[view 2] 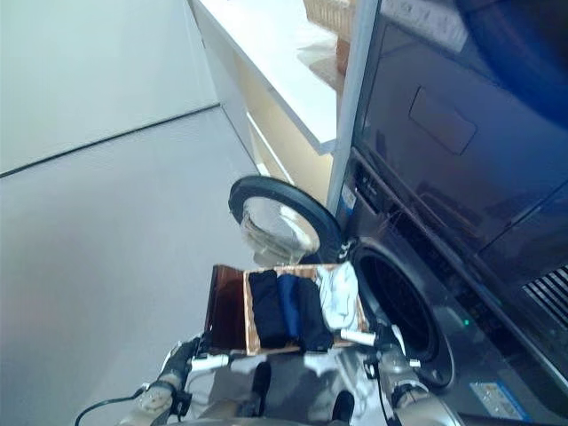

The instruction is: Pick up the clothes and place them into the washing machine

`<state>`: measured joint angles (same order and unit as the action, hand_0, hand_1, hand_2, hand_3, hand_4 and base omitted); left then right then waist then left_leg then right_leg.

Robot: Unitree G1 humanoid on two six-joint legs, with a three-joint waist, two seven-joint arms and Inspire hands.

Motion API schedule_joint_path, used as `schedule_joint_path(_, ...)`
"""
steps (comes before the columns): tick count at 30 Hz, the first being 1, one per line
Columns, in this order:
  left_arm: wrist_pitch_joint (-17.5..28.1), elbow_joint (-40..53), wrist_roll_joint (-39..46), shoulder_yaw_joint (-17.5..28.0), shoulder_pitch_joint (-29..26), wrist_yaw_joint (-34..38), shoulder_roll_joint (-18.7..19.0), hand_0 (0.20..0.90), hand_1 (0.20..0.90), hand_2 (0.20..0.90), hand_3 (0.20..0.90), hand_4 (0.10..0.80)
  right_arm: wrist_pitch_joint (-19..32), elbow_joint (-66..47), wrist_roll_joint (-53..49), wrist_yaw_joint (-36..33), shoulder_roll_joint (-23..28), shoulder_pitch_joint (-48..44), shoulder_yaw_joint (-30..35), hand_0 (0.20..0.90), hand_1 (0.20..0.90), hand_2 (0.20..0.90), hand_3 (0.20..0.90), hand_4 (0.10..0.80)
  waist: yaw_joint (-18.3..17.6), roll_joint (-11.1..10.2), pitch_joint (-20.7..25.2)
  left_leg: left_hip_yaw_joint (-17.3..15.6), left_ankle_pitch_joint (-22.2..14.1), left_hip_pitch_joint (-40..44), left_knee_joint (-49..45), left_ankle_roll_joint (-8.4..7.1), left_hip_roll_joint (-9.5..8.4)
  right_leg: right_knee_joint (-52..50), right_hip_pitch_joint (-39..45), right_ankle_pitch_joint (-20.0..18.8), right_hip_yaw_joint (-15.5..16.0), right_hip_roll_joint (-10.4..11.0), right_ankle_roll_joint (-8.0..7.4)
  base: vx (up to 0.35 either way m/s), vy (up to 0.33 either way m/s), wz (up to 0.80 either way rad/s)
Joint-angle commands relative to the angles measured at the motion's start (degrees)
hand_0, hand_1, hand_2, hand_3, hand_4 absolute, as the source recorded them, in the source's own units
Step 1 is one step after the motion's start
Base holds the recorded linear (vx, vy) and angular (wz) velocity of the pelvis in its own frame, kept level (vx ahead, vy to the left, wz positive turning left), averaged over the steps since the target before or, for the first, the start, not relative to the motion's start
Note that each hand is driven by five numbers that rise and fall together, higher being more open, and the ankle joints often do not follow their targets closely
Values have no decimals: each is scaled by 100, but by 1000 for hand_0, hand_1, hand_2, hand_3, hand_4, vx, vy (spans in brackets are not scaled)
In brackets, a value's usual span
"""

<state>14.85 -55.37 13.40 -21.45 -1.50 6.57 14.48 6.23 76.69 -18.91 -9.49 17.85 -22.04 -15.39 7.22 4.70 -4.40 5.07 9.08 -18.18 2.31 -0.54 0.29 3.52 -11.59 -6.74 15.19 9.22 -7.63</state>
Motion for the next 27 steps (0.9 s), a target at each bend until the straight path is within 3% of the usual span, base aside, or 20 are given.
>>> schedule_joint_path(1,450,731,238,52,-420,119,416,900,900,900,900,800,216,-57,-138,-353,215,-781,-256,900,900,900,900,800,176,-473,-465,-79,-974,-551,-960,-122,-227,-512,-203,369,-303,598,18,-49,37,0)
schedule_joint_path(8,528,1614,387,-19,-268,91,610,900,900,900,900,800,147,354,-82,-714,418,-1668,-418,900,900,900,900,800,320,-368,-666,-113,-951,-955,-1069,-121,-287,-608,-537,358,-363,635,24,-24,45,2)
schedule_joint_path(12,530,1609,310,-92,-373,212,719,900,900,900,900,800,47,566,101,-865,533,-2140,-570,900,900,900,900,800,382,-350,-749,-138,-962,-1151,-1160,-117,-331,-680,-682,365,-379,659,38,2,43,4)
schedule_joint_path(27,690,2349,471,95,-197,371,788,900,900,900,900,800,-82,878,371,-1180,503,-2356,-640,900,900,900,900,800,587,-292,-757,-81,-915,-1601,-1209,-118,-503,-484,-783,263,-229,741,4,16,20,8)
